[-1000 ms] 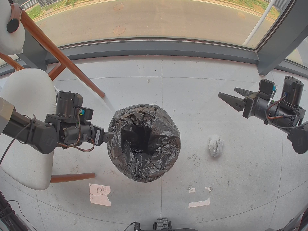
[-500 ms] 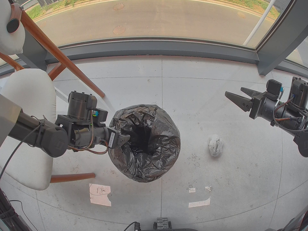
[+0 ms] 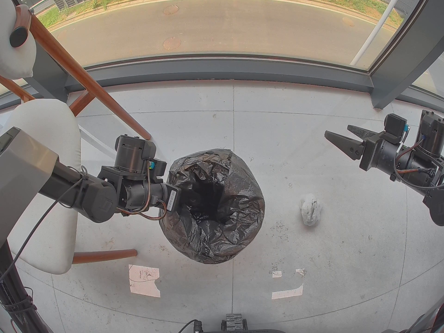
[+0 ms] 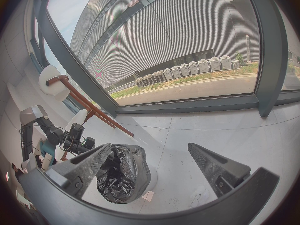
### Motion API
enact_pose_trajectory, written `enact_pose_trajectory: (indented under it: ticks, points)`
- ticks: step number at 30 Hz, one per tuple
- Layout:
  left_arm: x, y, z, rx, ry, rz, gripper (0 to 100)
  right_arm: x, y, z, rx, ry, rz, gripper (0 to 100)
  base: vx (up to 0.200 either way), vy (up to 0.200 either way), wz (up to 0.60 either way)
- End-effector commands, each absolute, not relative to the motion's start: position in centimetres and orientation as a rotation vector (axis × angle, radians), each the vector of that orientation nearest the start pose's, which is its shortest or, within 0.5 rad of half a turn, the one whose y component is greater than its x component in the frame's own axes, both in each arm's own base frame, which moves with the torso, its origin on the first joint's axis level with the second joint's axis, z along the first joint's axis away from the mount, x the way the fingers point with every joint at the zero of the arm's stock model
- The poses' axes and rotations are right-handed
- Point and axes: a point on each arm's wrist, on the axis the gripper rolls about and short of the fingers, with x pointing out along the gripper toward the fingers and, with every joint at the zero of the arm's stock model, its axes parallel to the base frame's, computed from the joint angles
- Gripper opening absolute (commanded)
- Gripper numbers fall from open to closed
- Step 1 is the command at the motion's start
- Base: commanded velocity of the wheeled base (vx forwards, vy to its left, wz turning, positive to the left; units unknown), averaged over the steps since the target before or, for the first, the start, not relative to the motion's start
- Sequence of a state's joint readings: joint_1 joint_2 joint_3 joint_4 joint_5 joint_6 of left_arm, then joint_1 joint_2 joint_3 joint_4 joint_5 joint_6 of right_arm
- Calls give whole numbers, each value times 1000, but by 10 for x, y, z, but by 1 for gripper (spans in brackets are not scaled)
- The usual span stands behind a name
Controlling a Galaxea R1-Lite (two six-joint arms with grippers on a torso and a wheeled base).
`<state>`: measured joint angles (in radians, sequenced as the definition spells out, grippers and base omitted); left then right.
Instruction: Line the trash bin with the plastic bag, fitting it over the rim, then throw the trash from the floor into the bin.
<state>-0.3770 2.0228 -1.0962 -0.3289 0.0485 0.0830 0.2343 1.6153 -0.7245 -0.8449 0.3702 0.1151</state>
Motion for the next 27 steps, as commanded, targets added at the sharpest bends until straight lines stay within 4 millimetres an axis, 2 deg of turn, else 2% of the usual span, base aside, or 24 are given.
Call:
enact_pose_trajectory:
  ticks: [1,9,11,17,27]
  points:
    - [359,-135,119,206,569,-318,0,274,74,204,115,89,602,100,0,0,0]
    - [364,-110,124,192,563,-238,0,274,74,204,115,89,602,100,0,0,0]
    - [360,-106,131,189,552,-230,0,273,74,204,115,92,602,100,0,0,0]
    - [351,-108,121,196,590,-247,0,274,74,203,116,94,602,100,0,0,0]
    - [353,-108,119,196,592,-242,0,274,73,205,115,86,599,100,0,0,0]
